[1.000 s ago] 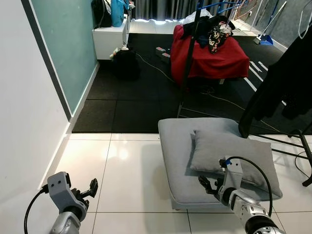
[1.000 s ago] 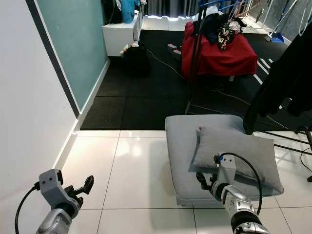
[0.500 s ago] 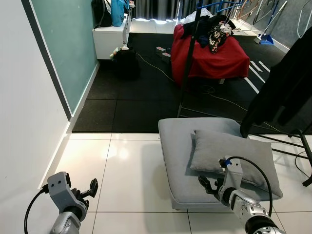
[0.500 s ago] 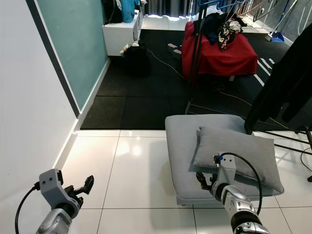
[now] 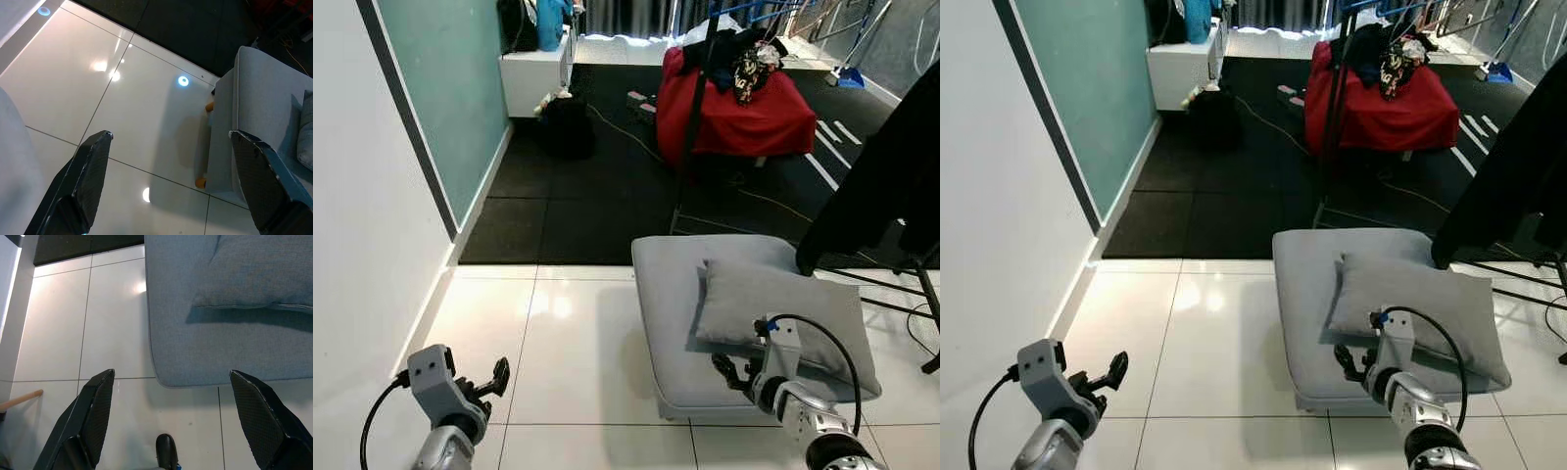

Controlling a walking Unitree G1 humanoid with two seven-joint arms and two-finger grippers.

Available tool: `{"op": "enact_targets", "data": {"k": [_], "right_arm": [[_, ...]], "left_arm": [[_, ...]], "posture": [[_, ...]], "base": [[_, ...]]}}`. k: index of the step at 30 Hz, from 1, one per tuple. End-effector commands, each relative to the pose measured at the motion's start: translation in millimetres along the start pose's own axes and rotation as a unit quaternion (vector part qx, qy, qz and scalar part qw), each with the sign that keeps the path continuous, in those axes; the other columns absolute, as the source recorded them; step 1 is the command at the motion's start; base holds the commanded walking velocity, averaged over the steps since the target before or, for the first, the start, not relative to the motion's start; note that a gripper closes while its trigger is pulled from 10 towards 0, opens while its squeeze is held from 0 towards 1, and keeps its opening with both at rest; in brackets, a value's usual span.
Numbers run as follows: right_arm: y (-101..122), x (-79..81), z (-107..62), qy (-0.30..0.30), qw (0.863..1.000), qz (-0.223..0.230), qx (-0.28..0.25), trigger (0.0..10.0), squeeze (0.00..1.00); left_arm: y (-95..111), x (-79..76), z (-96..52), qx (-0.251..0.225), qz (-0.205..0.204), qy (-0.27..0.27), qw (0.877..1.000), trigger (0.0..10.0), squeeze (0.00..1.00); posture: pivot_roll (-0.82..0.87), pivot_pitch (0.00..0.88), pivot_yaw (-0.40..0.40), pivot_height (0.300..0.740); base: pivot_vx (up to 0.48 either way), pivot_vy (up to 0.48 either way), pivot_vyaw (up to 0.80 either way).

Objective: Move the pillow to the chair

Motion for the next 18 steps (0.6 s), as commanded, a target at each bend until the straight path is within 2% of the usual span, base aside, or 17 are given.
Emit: {"op": "enact_targets", "data": {"k": [1,18], "right_arm": [[-0.8,-1.8,-1.3,-0.001,1.000,0.007,-0.002,10.0,0.00],[0.0,-2.0,-1.0,-0.001,1.000,0.005,0.000,10.0,0.00]], "left_arm": [[0.0,2.6,-2.2,-0.001,-0.004,0.004,1.000,10.0,0.00],[-0.5,0.4,-0.6,0.000,-0.005,0.002,1.000,10.0,0.00]], "posture": [[-0.10,0.077,-0.032,0.740],[-0.09,0.068,-0.038,0.740]], "base": [[0.000,0.000,0.00],[0.000,0.000,0.00]]}}
Point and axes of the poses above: a point about 5 cm out from each wrist's last joint towards the gripper, its own z axis pointing out of the wrist towards the gripper, its own y axis along the axis of the wrist's last joint, x = y × z, the point moved 2 cm from there along z, pointing out of the wrist towards the gripper, and after that the axes turned 1 degree about -z, right-handed, at the moved point
